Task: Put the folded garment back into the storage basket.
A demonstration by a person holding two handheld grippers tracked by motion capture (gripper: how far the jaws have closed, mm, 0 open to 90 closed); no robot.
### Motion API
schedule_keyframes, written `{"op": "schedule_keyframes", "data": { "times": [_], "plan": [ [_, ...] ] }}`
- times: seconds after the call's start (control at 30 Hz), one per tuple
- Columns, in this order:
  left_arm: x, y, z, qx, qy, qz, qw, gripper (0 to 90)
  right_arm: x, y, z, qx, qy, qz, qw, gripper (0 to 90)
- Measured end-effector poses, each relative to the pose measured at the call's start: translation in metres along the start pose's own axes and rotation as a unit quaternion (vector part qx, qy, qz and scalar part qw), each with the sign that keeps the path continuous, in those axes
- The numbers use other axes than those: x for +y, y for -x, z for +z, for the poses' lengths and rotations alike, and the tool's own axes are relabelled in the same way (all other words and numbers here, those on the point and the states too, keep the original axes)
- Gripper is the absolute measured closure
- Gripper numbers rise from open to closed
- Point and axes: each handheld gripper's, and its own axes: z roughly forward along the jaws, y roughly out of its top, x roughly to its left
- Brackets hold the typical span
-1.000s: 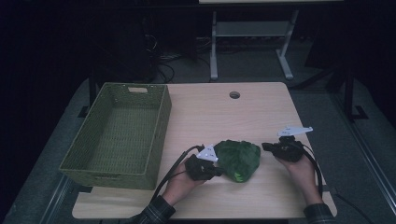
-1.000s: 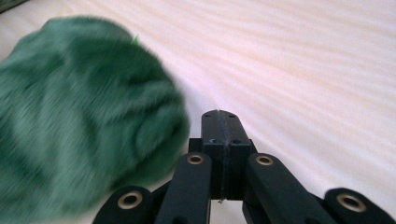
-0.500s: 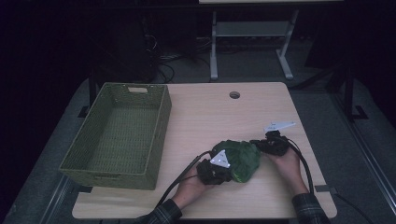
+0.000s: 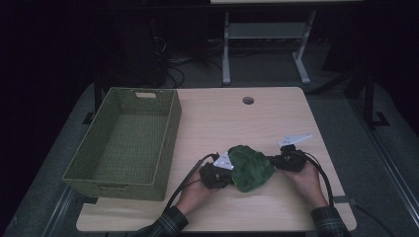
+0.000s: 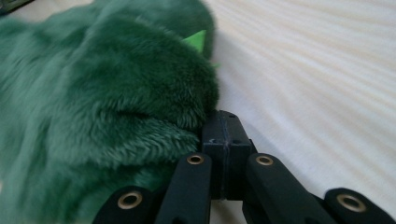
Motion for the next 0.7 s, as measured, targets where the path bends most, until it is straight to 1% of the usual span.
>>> {"op": "schedule_keyframes", "data": {
  "times": [0.07,0.1,0.13,0.23,0.27,0.3,0.37,0.4,0.43,0.47,0.5,0.53,0.57,0.6,0.63,0.67,0.7],
  "plan": [
    [-0.002,-0.005,-0.003,0.001,0.003,-0.005,1.0,89.5,-0.002,-0.003,-0.002,0.003,-0.001,-0.001,1.0,89.9],
    [-0.003,-0.008,-0.004,0.001,0.0,-0.003,1.0,89.5,-0.003,-0.005,-0.003,0.006,-0.003,-0.002,1.0,89.9],
    [-0.004,-0.01,-0.006,0.003,0.004,-0.006,1.0,89.5,-0.003,-0.007,-0.003,0.007,-0.003,-0.002,1.0,89.9],
    [-0.007,-0.017,-0.009,0.008,0.004,-0.007,0.9999,89.5,-0.005,-0.014,-0.004,0.011,0.0,-0.012,0.9999,89.9],
    [-0.008,-0.019,-0.01,0.009,0.007,-0.01,0.9999,89.5,-0.006,-0.016,-0.004,0.013,-0.004,-0.01,0.9999,89.9],
    [-0.009,-0.021,-0.011,0.011,0.008,-0.013,0.9998,89.5,-0.006,-0.018,-0.003,0.014,-0.005,-0.014,0.9998,89.9],
    [-0.011,-0.026,-0.014,0.019,0.013,-0.019,0.9996,89.5,-0.009,-0.023,-0.003,0.021,-0.006,-0.016,0.9996,89.9],
    [-0.012,-0.028,-0.015,0.022,0.013,-0.022,0.9994,89.5,-0.009,-0.027,-0.003,0.025,-0.009,-0.018,0.9995,89.9],
    [-0.012,-0.028,-0.015,0.022,0.013,-0.022,0.9994,89.5,-0.01,-0.03,-0.003,0.028,-0.01,-0.02,0.9994,89.9],
    [-0.013,-0.032,-0.018,0.029,0.015,-0.024,0.9992,89.5,-0.01,-0.032,-0.003,0.033,-0.011,-0.023,0.9991,89.9],
    [-0.013,-0.032,-0.018,0.029,0.015,-0.024,0.9992,89.5,-0.01,-0.032,-0.003,0.033,-0.011,-0.023,0.9991,89.9],
    [-0.014,-0.034,-0.019,0.031,0.017,-0.026,0.999,89.5,-0.011,-0.038,-0.003,0.037,-0.014,-0.03,0.9987,89.9],
    [-0.015,-0.035,-0.019,0.033,0.02,-0.029,0.9988,89.5,-0.011,-0.038,-0.003,0.037,-0.014,-0.03,0.9987,89.9],
    [-0.015,-0.037,-0.02,0.034,0.017,-0.027,0.9989,89.5,-0.012,-0.041,-0.002,0.04,-0.013,-0.033,0.9986,89.9],
    [-0.016,-0.038,-0.02,0.036,0.02,-0.028,0.9988,89.6,-0.013,-0.043,-0.002,0.039,-0.013,-0.035,0.9985,89.8],
    [-0.017,-0.039,-0.021,0.036,0.02,-0.031,0.9987,89.5,-0.016,-0.045,-0.003,0.034,-0.013,-0.037,0.9986,89.1],
    [-0.017,-0.04,-0.022,0.037,0.02,-0.028,0.9987,89.5,-0.016,-0.044,-0.004,0.028,-0.013,-0.04,0.9987,87.6]
  ]
}}
